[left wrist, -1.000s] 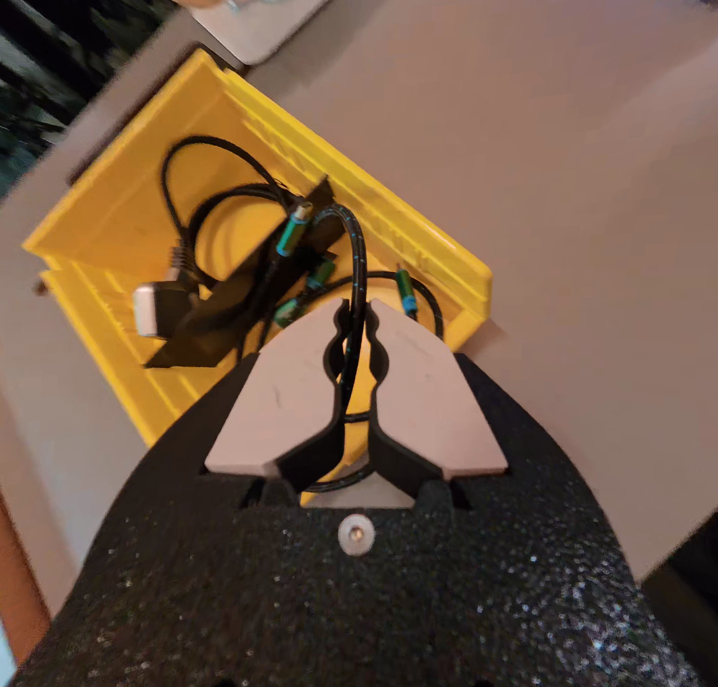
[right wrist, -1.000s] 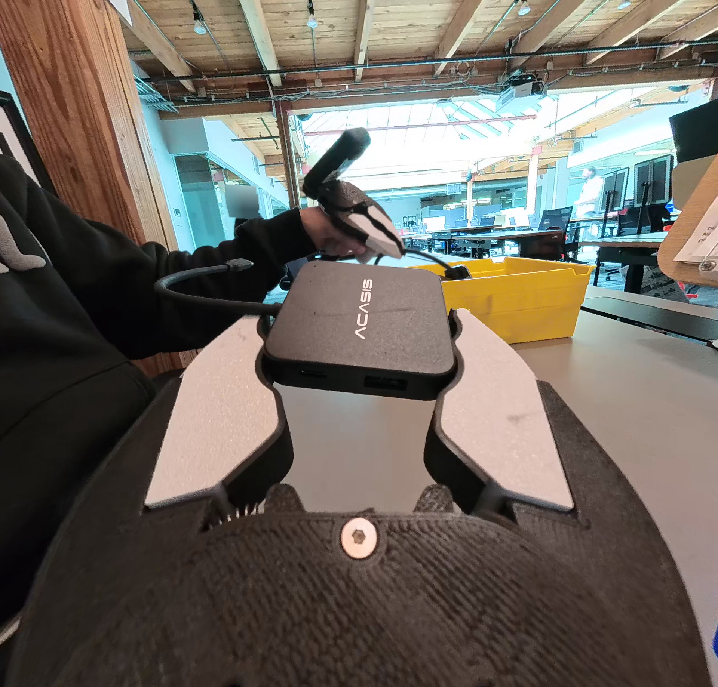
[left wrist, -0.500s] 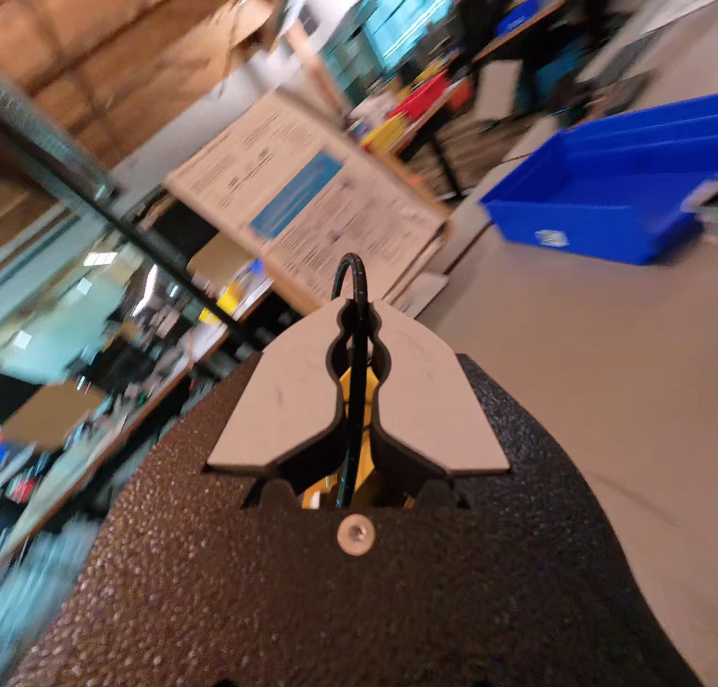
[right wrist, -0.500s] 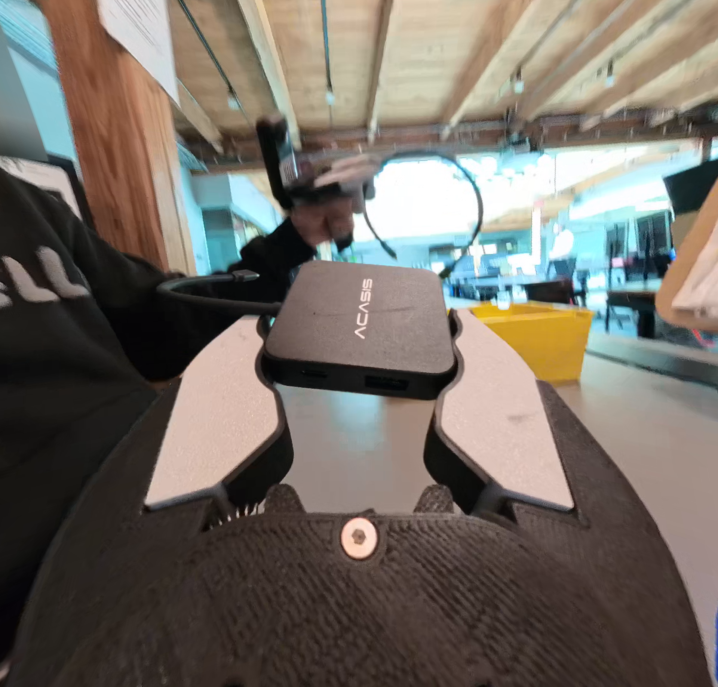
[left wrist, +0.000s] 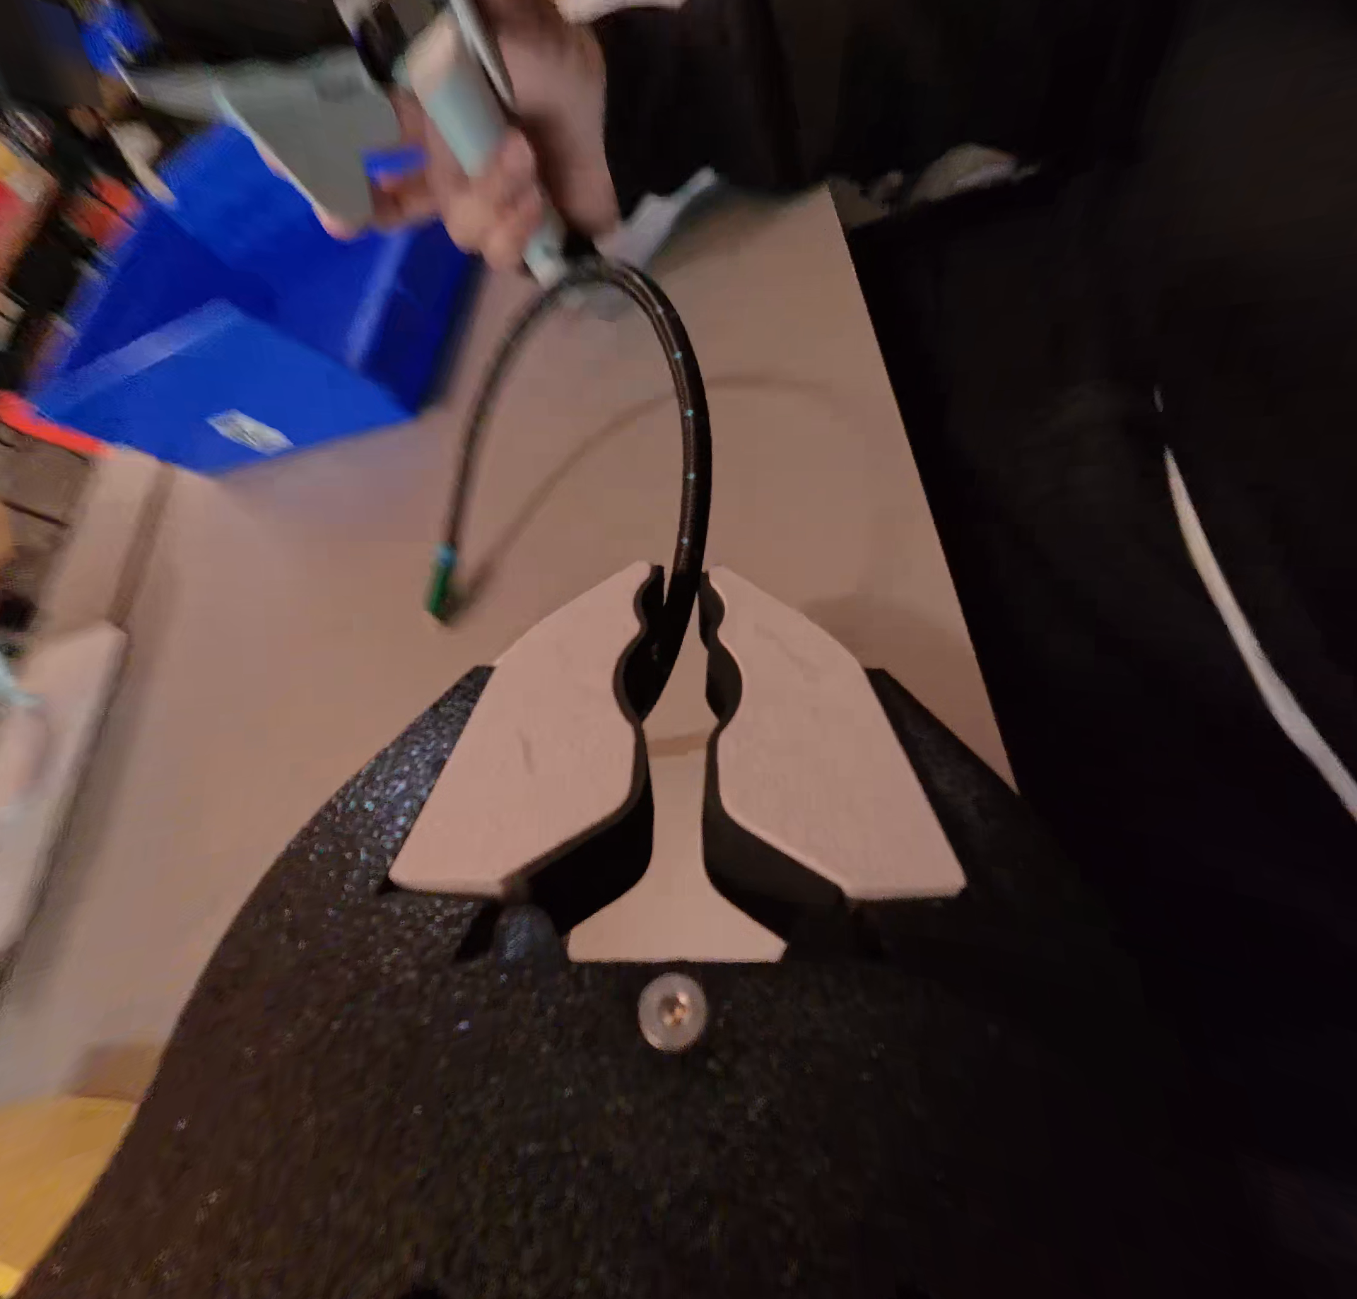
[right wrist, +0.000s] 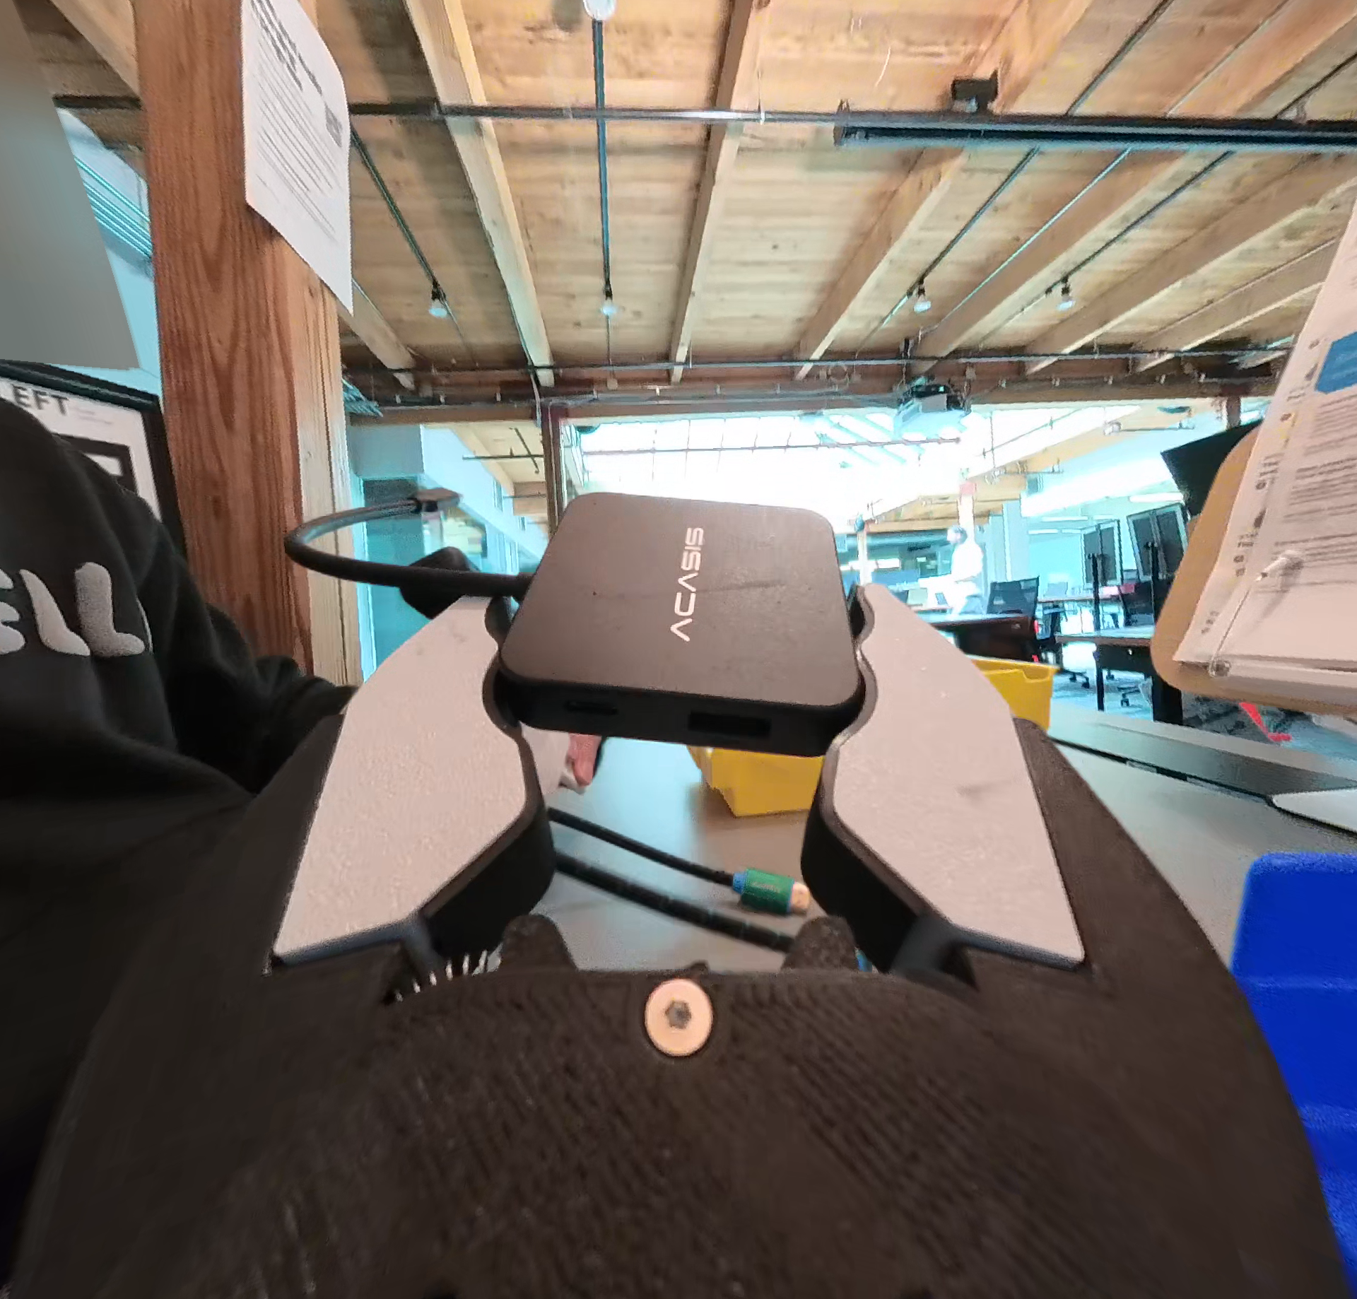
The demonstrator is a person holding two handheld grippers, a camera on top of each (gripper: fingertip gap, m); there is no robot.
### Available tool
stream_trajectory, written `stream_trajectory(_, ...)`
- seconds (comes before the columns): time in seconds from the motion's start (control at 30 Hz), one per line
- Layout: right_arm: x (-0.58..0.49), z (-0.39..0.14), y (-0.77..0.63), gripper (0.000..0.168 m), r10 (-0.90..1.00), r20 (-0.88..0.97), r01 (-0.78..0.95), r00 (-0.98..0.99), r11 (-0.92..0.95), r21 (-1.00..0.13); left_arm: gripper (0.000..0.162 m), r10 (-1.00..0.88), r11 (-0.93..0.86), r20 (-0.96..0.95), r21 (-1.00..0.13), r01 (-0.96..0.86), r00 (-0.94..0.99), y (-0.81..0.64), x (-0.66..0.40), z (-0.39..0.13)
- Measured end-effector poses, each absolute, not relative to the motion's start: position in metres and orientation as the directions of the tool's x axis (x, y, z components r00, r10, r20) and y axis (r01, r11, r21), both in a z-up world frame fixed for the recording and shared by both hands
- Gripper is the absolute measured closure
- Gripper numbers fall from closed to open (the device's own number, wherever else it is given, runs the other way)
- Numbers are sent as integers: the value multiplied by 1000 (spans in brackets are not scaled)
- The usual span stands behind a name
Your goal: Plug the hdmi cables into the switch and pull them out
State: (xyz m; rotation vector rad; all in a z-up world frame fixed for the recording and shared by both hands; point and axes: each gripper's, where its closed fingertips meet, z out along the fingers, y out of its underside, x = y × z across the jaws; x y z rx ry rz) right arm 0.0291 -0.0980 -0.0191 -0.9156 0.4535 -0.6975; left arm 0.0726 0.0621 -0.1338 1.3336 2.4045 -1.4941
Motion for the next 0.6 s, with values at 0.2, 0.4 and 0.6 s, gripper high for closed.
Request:
stream_trajectory(0.2,38,-29,-90,82,-727,-52,313,685,357,-880,123,543,430,-255,-734,526,-800,73,111,-164)
stream_trajectory(0.4,43,-39,-79,82,-715,-35,272,698,310,-911,119,160,596,-239,-750,286,-958,37,161,-161)
stream_trajectory(0.6,41,-39,-76,82,-697,-34,264,717,316,-911,118,-71,715,-152,-697,56,-986,2,195,-183)
